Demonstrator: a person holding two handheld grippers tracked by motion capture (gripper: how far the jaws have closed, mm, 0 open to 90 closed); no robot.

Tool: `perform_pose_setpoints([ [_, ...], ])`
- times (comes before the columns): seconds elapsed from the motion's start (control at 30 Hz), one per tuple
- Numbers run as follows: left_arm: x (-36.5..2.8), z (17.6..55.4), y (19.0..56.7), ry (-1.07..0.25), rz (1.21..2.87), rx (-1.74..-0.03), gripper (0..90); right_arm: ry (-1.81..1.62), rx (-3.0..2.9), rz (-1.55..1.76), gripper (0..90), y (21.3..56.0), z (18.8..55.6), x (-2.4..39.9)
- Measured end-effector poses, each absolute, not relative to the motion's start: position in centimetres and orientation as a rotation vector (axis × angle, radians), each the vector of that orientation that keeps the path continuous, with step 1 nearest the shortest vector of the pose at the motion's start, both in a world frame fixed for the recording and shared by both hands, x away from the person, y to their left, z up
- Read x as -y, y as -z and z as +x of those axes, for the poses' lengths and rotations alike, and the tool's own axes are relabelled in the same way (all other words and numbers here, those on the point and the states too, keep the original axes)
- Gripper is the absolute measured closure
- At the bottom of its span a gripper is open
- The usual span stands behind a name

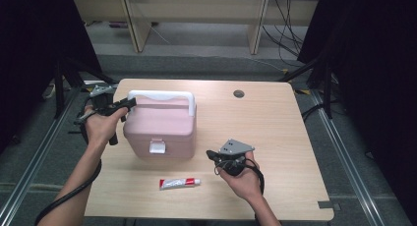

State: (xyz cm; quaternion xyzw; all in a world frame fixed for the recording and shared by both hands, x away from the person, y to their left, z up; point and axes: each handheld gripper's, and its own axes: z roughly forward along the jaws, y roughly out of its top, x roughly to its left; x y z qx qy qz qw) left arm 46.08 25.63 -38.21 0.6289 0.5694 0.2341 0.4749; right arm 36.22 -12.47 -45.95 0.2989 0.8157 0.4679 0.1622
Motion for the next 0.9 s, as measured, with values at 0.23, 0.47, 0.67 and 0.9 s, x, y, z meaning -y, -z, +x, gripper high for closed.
perform_pose_setpoints([
  [0.23, -25.7, 46.4, 37.3, -0.549, 1.546, -1.410, 72.6, -1.373, -2.303, 0.828, 90.0, 44.8, 36.8, 11.6],
  [0.47, -25.8, 46.8, 36.7, -0.530, 1.552, -1.419, 72.6, -1.412, -2.266, 0.815, 90.0, 43.1, 37.8, 10.2],
  [0.67, -25.9, 46.9, 36.7, -0.516, 1.553, -1.418, 72.5, -1.450, -2.254, 0.857, 90.0, 42.9, 38.7, 8.6],
  [0.9, -26.2, 46.8, 36.9, -0.509, 1.552, -1.383, 69.3, -1.478, -2.215, 0.861, 90.0, 42.7, 39.5, 7.9],
])
